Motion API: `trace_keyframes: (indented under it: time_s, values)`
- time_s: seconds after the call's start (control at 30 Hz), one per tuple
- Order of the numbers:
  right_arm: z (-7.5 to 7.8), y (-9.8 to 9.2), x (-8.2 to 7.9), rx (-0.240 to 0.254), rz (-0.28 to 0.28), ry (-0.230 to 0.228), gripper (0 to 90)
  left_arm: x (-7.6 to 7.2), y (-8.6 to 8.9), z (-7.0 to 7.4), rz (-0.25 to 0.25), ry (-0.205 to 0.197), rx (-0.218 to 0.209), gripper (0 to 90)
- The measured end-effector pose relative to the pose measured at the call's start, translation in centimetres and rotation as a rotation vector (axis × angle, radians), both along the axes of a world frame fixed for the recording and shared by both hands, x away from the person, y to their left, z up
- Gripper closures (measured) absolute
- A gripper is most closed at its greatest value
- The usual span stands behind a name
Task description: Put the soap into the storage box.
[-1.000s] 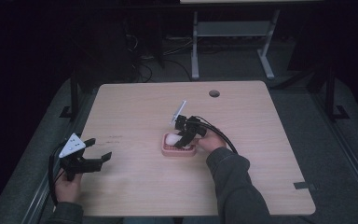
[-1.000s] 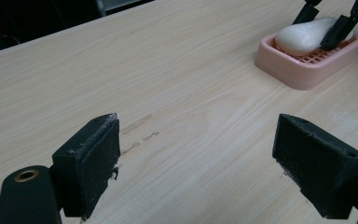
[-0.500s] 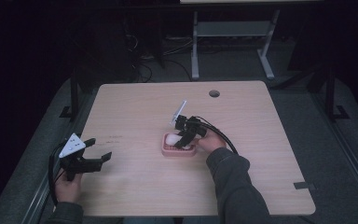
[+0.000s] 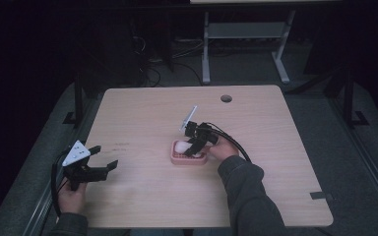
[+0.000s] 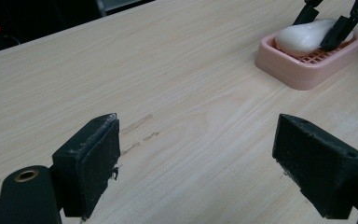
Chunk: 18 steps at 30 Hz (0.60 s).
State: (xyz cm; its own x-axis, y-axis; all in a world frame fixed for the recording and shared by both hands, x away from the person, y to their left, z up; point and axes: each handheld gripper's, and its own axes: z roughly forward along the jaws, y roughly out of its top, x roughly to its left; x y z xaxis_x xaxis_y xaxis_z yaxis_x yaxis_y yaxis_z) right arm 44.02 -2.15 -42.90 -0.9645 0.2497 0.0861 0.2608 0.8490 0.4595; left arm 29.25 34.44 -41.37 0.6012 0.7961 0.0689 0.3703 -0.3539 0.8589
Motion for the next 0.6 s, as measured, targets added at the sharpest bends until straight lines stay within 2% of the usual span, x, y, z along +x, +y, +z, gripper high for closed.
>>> trace_keyframes:
  time_s: [0.6]
  values:
    - [0.03, -0.02, -0.07, -0.017, 0.001, -0.004, 47.6, 0.0, 0.01, 0.0, 0.001, 0.001, -0.001, 14.5]
